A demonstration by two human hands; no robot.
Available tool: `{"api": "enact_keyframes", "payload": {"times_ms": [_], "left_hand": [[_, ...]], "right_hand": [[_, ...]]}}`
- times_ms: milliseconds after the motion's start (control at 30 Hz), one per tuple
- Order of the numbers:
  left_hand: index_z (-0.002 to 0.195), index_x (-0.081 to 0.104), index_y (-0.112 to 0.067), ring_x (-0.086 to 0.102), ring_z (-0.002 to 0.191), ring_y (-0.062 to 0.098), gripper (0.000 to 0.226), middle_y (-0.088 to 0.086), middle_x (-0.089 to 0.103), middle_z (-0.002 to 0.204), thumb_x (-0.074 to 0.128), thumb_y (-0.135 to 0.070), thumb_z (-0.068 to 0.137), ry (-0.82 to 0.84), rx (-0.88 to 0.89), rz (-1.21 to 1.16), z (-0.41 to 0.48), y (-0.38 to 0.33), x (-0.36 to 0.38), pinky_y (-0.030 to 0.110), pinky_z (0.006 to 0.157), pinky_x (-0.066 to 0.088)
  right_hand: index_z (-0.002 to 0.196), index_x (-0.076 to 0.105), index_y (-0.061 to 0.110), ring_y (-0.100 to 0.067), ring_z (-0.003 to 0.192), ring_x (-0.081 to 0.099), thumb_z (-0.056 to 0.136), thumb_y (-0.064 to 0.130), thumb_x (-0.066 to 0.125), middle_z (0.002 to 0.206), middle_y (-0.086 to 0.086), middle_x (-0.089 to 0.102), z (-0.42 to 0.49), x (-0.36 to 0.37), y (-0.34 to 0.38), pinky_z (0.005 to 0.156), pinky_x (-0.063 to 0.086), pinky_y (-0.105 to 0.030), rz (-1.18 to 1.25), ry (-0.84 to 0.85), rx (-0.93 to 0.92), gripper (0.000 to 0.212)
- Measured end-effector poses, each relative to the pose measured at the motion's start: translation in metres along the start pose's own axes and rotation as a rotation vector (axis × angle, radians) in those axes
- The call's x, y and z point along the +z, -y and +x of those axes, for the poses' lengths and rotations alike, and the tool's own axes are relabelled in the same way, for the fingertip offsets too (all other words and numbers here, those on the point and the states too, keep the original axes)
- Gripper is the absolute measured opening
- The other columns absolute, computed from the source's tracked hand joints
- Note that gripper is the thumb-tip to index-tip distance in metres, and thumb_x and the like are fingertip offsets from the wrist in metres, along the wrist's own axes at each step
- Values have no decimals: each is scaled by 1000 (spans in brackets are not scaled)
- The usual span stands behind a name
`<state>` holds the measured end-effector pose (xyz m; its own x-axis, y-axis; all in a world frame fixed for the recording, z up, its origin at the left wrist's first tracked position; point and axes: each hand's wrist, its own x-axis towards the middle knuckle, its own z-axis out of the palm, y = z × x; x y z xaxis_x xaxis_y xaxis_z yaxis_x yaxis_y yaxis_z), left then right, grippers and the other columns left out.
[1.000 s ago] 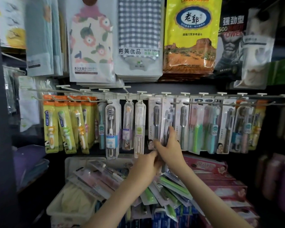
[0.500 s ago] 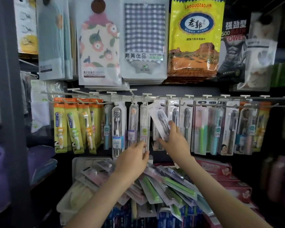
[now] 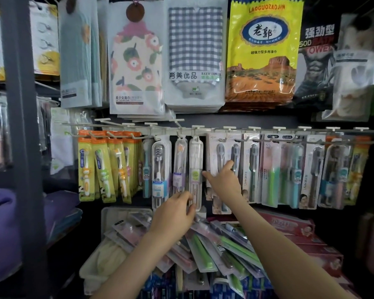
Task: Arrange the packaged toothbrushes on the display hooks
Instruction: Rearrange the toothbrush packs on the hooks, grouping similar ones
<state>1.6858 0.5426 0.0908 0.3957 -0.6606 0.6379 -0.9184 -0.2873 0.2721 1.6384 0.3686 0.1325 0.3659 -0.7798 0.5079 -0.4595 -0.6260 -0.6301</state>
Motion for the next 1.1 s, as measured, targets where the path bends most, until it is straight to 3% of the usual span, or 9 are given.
{"api": "enact_keyframes", "payload": {"times_ms": [167, 234, 334, 500, 634, 734, 834, 968, 1101], "left_hand": [[118, 52, -21, 61, 93, 16, 26, -1, 60, 115, 46, -32, 96, -18, -6, 12, 2, -8, 3, 34, 76, 54], [121, 50, -20, 61, 93, 17, 29, 0, 58, 116, 45, -33, 96, -31, -13, 21, 4, -15, 6, 34, 76, 53], [130, 43, -21, 59, 100, 19, 36, 1, 54, 124, 44, -33, 96, -43, -14, 29, 9, -32, 15, 29, 72, 47], [138, 34, -23, 53, 113, 19, 44, 0, 44, 136, 43, -32, 97, -21, 11, -16, 22, -74, 45, 31, 80, 48], [143, 29, -21, 50, 117, 19, 48, 0, 36, 142, 41, -34, 98, 35, 70, -69, 30, -112, 73, 31, 84, 49], [142, 31, -20, 50, 118, 18, 47, 1, 38, 141, 40, -35, 98, 45, 109, -93, 32, -135, 92, 29, 81, 50], [140, 33, -22, 46, 124, 18, 44, 1, 35, 145, 40, -36, 98, 54, 106, -78, 31, -148, 107, 28, 84, 50], [136, 35, -22, 56, 112, 19, 40, 1, 35, 146, 40, -36, 98, 55, 103, -60, 28, -152, 114, 25, 74, 47], [136, 37, -20, 59, 104, 14, 39, -2, 40, 140, 40, -34, 99, 35, 91, -75, 24, -154, 111, 19, 72, 43]], "right_hand": [[135, 17, 9, -32, 84, 64, 78, 63, 60, 112, -21, 59, 4, 1, -5, 63, 55, -38, 47, 81, 9, 89], [142, 9, 9, -38, 109, 57, 78, 67, 55, 132, -23, 46, 3, -3, -8, 82, 51, -43, 42, 126, 26, 98], [146, 9, 9, -37, 122, 45, 82, 63, 54, 139, -21, 36, -6, -18, -22, 92, 44, -43, 5, 87, -69, 95], [136, 27, 1, -32, 114, 46, 88, 30, 58, 127, -18, 43, -8, -62, -83, 88, 48, -41, 11, -195, -131, 64], [133, 31, -3, -39, 111, 47, 89, 27, 57, 126, -23, 43, 2, -100, -140, 82, 46, -43, -39, -321, 14, 59], [133, 29, -2, -40, 109, 50, 90, 31, 58, 127, -24, 44, 8, -115, -163, 77, 46, -42, -5, -269, 51, 62], [132, 26, 0, -37, 84, 62, 91, 32, 59, 111, -25, 60, 16, -119, -170, 65, 52, -42, 43, -158, 35, 62], [131, 30, 3, -17, 62, 54, 93, 26, 56, 105, -19, 62, 27, -121, -172, 46, 35, -26, 127, -101, 73, 51], [123, 43, 3, -19, 72, 48, 93, 17, 53, 103, -13, 59, 23, -123, -171, 45, 26, -17, 143, -90, 77, 35]]}}
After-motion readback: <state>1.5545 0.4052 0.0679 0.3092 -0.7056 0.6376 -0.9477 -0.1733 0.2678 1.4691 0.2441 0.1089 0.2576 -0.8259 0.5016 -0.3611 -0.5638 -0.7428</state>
